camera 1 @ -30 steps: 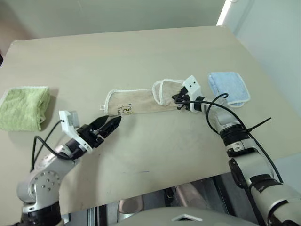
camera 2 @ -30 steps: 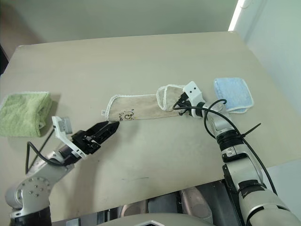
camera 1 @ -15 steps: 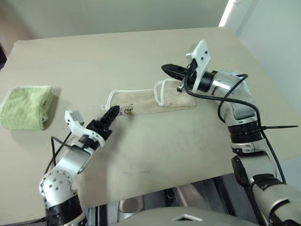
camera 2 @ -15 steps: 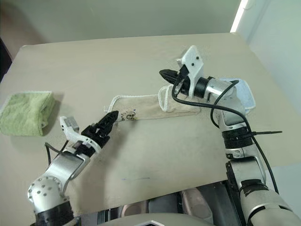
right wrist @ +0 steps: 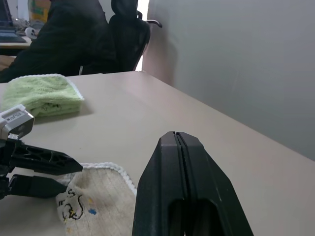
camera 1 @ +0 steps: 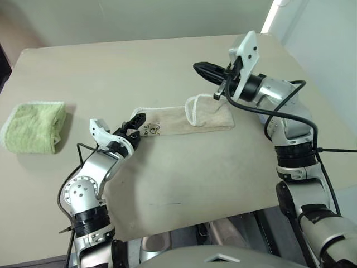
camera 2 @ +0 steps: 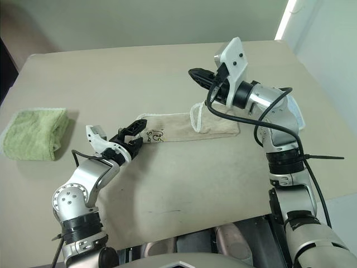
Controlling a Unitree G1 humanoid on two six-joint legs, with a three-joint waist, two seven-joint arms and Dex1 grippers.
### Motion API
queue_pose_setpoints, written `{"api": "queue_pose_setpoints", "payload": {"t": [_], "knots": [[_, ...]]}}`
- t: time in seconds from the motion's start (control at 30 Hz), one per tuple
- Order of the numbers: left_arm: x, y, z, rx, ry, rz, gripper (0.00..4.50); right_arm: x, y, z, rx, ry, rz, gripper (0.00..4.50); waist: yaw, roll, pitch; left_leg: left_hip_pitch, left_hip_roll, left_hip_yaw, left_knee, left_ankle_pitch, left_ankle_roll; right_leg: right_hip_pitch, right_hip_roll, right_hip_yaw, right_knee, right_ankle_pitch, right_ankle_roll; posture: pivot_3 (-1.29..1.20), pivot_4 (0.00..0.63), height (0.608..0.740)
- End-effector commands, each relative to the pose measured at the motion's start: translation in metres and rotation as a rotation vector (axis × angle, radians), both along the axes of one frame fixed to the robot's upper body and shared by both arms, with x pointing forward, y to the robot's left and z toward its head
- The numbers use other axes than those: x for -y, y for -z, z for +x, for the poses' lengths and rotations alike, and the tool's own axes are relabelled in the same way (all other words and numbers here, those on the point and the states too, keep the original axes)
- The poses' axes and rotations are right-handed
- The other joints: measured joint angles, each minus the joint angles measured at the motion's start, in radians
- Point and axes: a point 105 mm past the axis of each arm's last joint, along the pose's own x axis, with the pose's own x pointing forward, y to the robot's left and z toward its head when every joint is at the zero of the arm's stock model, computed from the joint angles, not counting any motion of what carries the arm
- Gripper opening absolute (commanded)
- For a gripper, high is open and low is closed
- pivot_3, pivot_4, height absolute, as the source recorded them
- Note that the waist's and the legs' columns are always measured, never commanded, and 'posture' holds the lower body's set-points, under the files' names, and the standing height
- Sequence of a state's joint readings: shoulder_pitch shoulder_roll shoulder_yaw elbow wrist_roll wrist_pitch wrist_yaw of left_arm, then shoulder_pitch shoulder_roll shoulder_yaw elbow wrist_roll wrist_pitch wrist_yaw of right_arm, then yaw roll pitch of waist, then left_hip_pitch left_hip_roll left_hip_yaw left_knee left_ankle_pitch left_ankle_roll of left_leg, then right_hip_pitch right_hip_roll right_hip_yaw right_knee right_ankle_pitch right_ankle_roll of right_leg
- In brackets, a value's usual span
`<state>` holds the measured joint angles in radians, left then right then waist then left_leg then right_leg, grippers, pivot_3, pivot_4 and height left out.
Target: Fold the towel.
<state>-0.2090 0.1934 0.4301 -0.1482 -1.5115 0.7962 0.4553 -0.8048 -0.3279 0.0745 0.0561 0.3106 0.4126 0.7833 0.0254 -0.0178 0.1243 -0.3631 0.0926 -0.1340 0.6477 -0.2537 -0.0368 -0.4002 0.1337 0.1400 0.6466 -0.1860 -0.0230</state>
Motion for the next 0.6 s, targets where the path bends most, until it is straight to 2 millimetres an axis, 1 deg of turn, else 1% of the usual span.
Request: {"api": "queue_pose_setpoints", "payload": {"t": [0.03, 0.1, 0.13, 0.17, 0.27, 0.37, 0.47, 0.57, 0.6], "knots": [[0.005, 0.014, -0.006, -0.059, 0.020, 0.003, 4.32, 0.005, -0.018, -0.005, 0.062, 0.007, 0.030, 0.00, 0.000, 0.000, 0.000, 0.000, -0.001, 0.000, 0.000, 0.000, 0.000, 0.000, 0.000, 0.001, 0.000, 0.000, 0.000, 0.00, 0.150, 0.740], [0.004, 0.015, -0.009, -0.063, 0.016, 0.005, 3.91, 0.005, -0.017, -0.005, 0.061, 0.008, 0.029, 0.00, -0.001, 0.000, 0.000, 0.000, -0.002, 0.001, 0.000, 0.000, -0.001, 0.000, -0.001, 0.002, 0.000, -0.001, 0.001, 0.00, 0.150, 0.740], [0.001, 0.015, -0.012, -0.064, 0.008, 0.004, 3.50, 0.005, -0.017, -0.005, 0.061, 0.008, 0.029, 0.00, -0.001, 0.000, 0.000, 0.000, -0.002, 0.001, 0.000, -0.001, -0.002, 0.000, -0.001, 0.002, 0.000, -0.001, 0.002, 0.00, 0.150, 0.740], [0.000, 0.015, -0.013, -0.065, 0.003, 0.004, 3.21, 0.005, -0.016, -0.006, 0.061, 0.007, 0.028, 0.00, -0.001, 0.000, 0.000, 0.000, -0.002, 0.001, 0.000, -0.001, -0.002, 0.000, -0.001, 0.002, 0.000, -0.002, 0.003, 0.00, 0.150, 0.740], [-0.006, 0.009, -0.021, -0.036, -0.005, 0.010, 2.15, 0.004, -0.015, -0.006, 0.060, 0.006, 0.027, 0.00, -0.004, 0.000, 0.000, 0.000, -0.002, 0.001, 0.000, -0.002, -0.003, -0.001, -0.001, 0.003, 0.000, -0.003, 0.001, 0.00, 0.150, 0.740], [-0.020, 0.005, -0.033, -0.011, -0.030, 0.029, 2.15, 0.002, -0.013, -0.007, 0.056, 0.002, 0.029, 0.00, -0.009, 0.000, 0.000, -0.002, -0.002, 0.001, -0.001, -0.002, -0.003, -0.003, -0.001, 0.003, 0.000, -0.002, -0.004, 0.00, 0.150, 0.740], [-0.029, 0.005, -0.041, -0.002, -0.039, 0.041, 2.15, 0.001, -0.011, -0.008, 0.051, 0.001, 0.031, 0.00, -0.016, 0.000, 0.000, -0.002, -0.002, 0.001, -0.002, -0.003, -0.004, -0.004, -0.001, 0.004, 0.000, -0.003, -0.006, 0.00, 0.150, 0.740], [-0.039, 0.008, -0.047, -0.005, -0.061, 0.024, 2.70, -0.001, -0.009, -0.008, 0.049, 0.000, 0.032, 0.00, -0.019, 0.000, 0.000, -0.002, -0.001, 0.001, -0.002, -0.005, -0.005, -0.005, -0.002, 0.004, 0.000, -0.005, -0.007, 0.00, 0.150, 0.740], [-0.040, 0.009, -0.048, -0.009, -0.065, 0.018, 3.00, -0.002, -0.009, -0.008, 0.049, -0.001, 0.033, 0.00, -0.021, 0.000, 0.000, -0.002, -0.001, 0.001, -0.002, -0.005, -0.005, -0.005, -0.001, 0.005, 0.000, -0.005, -0.007, 0.00, 0.150, 0.740]]}}
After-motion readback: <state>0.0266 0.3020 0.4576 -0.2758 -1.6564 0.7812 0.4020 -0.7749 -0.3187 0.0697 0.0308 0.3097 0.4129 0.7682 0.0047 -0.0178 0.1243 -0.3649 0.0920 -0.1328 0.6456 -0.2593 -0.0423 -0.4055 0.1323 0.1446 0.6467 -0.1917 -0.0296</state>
